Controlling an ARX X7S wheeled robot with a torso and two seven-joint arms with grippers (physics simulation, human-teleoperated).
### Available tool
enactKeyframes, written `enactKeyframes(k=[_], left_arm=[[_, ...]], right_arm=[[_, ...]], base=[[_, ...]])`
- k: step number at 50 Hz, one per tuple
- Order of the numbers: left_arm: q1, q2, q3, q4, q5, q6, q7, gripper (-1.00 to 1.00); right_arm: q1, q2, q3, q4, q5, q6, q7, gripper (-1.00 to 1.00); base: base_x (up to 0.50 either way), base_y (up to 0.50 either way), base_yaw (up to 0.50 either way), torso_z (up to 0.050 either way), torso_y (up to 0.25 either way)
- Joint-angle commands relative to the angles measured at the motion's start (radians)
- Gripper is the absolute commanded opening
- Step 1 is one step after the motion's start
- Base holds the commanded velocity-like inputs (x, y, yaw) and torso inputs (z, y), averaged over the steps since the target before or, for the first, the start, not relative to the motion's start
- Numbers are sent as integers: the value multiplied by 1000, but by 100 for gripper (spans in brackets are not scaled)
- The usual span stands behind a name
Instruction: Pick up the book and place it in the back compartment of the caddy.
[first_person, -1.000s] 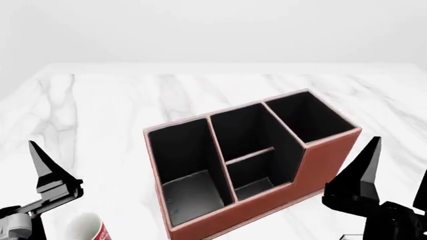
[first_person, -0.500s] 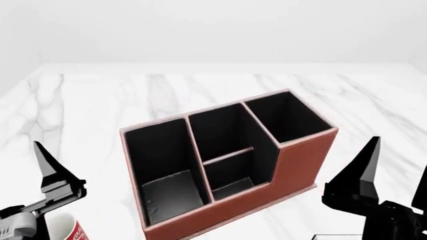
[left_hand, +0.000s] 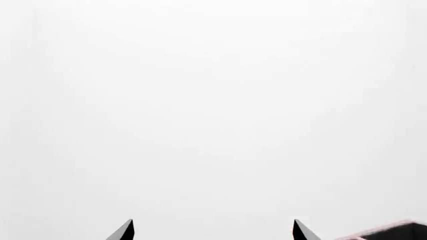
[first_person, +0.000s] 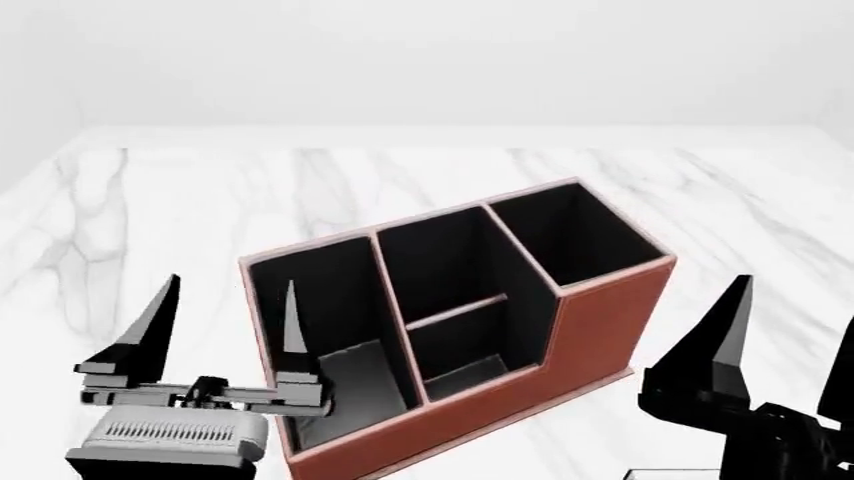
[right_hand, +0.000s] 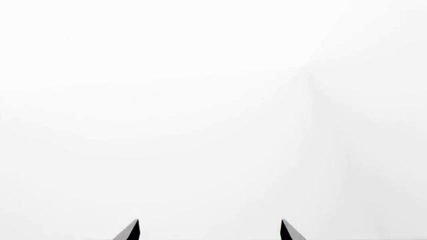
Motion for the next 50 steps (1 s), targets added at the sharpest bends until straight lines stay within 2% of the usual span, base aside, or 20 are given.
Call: enactKeyframes(k=[1,6,8,19,25,39,50], left_arm=[[-88,31,182,-49,69,-78,123,100],[-110,39,213,-80,57,-90,145,100],[-119,42,222,-91,3,-118,175,100],[-170,31,317,-157,-11,-168,268,100],[-207,7,401,-195,37,-182,337,100],[-259,-7,485,-257,89,-193,394,100],[-296,0,519,-291,55,-239,458,100]], right_arm=[[-4,-9,9,-3,-19,0,-14,100],[-4,-7,5,-3,-20,2,-10,100],[-6,-6,3,-6,-21,1,-9,100],[-11,3,-4,-25,-15,6,-2,100],[-17,7,-10,-39,-15,9,2,100],[-24,18,-15,-62,-6,15,11,100],[-25,24,-22,-63,-7,16,16,100]], base=[[0,0,0,0,0],[0,0,0,0,0],[0,0,0,0,0],[0,0,0,0,0],[0,0,0,0,0],[0,0,0,0,0],[0,0,0,0,0]])
